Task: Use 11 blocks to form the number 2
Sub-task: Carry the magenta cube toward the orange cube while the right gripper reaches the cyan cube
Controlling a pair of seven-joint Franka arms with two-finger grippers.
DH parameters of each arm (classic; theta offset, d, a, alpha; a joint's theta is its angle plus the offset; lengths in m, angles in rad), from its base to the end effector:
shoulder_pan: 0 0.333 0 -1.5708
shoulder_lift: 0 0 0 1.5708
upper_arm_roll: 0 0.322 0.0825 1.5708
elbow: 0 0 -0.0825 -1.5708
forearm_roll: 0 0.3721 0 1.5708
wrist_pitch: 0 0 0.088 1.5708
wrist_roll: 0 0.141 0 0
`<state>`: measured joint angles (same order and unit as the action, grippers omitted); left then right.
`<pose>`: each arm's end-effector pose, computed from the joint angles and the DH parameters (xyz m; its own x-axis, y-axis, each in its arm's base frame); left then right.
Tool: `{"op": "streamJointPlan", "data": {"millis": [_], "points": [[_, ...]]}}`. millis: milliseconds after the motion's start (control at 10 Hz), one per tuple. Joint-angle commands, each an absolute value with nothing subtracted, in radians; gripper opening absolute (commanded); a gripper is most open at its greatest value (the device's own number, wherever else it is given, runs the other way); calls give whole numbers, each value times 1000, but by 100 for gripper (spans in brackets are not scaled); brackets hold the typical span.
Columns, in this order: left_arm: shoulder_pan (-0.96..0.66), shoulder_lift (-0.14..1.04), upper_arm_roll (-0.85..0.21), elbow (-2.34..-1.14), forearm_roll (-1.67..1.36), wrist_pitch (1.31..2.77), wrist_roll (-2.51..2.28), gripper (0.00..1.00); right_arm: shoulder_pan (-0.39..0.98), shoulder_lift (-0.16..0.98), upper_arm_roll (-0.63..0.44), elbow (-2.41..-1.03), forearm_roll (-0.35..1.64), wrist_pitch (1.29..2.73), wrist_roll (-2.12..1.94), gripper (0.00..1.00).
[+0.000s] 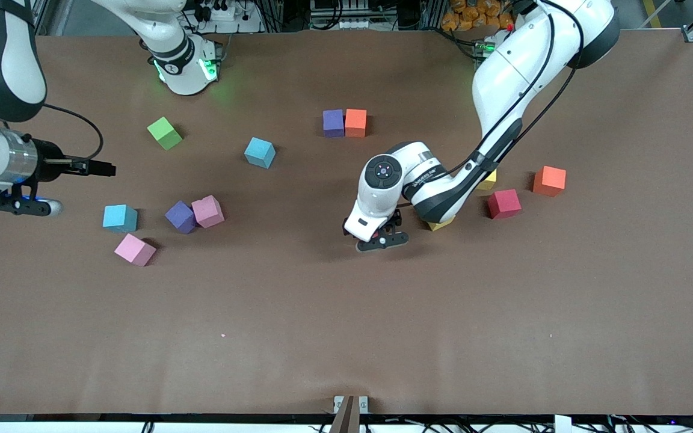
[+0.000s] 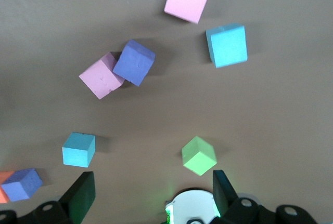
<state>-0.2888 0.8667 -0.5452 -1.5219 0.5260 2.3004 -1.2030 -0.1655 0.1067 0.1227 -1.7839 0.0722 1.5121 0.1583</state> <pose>0.5324 -0.4682 0.1779 0.9808 0.1941 0.0211 0.1926 -0.9796 0.0580 0.5251 -0.0137 0.4431 0.9071 -0.1878 -0.3768 -0.2116 -0.9771 -0.0224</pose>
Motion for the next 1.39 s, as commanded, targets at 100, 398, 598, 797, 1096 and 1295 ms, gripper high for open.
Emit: {"op": "streamJointPlan", "data": {"millis": [100,398,598,797,1096,1295], "points": [[-291,865,-546,-1523,508,2295,-1213,68,-120,77,150,-1930,188,1629,430,100],[-284,859,-548,-1522,468,2267,-1215,0,-68,86,228,-2028,237,1701,598,100],[-269,824,-549,-1523,427,2202,-1213,1,-58,95,337,-2100,250,1764,711,100],[-267,770,-549,-1525,365,2137,-1276,1,-38,142,374,-2129,258,1819,756,100],[-262,720,-552,-1531,362,2119,-1552,1,-18,176,424,-2232,273,1960,758,100],[-261,675,-552,-1592,350,2092,-1694,1,-6,204,443,-2269,273,2055,756,100]]}}
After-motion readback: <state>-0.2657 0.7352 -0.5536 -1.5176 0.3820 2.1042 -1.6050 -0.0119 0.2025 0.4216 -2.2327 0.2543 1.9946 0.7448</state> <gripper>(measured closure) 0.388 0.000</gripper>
